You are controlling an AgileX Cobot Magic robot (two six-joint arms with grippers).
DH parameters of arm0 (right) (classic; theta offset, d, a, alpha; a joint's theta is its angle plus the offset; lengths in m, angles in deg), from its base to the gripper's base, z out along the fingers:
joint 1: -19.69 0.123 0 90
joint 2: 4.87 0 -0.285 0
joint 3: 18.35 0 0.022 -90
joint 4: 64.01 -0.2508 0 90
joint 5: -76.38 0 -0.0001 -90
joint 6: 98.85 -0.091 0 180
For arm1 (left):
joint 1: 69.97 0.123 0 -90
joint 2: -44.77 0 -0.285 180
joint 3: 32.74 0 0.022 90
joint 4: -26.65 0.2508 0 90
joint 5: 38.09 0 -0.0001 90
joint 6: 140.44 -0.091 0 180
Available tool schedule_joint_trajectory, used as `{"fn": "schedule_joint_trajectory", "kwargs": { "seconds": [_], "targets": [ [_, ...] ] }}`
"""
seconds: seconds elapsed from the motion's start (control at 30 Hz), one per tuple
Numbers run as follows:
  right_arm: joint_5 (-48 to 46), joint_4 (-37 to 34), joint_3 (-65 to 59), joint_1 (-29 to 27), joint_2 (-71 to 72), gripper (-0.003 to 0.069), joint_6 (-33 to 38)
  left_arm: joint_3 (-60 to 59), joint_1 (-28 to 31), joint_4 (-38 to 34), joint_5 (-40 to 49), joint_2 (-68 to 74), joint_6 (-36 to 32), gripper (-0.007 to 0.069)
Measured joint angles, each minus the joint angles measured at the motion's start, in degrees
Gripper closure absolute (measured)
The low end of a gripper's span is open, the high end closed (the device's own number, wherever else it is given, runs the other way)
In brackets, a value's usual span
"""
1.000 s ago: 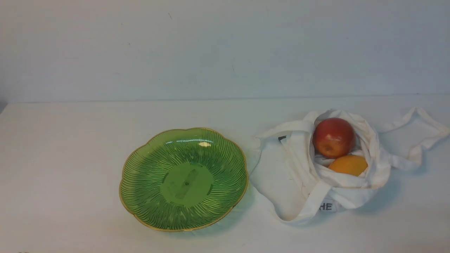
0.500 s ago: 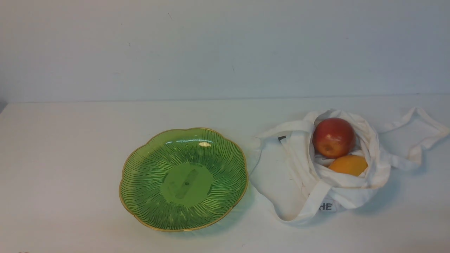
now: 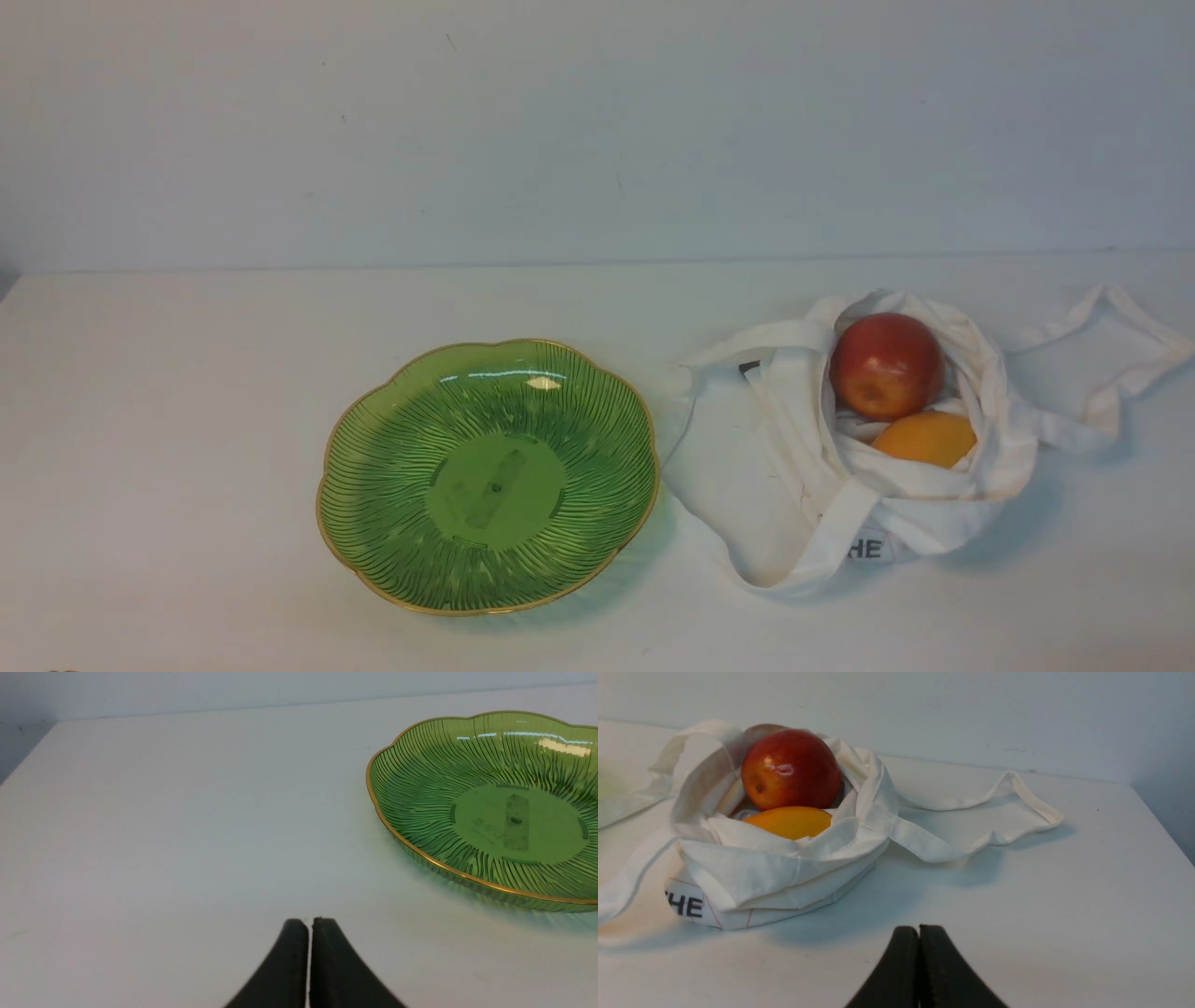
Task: Take the fruit out of the cloth bag on the white table and place them on a plate.
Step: 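Reach into the cloth bag and grasp a fruit inside it with the right gripper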
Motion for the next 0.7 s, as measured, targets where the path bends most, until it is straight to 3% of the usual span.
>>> {"fn": "schedule_joint_trajectory", "kwargs": {
  "seconds": [0.47,0.7],
  "targets": [
    [0.7,5.3,0.0,0.0,0.0,0.0672,-0.8,0.0,0.0,0.0,0.0,0.0,0.0,0.0632],
    [16.7,-9.1,-0.6,0.0,0.0,0.0672,-15.0,0.0,0.0,0.0,0.0,0.0,0.0,0.0632]
  ]
}}
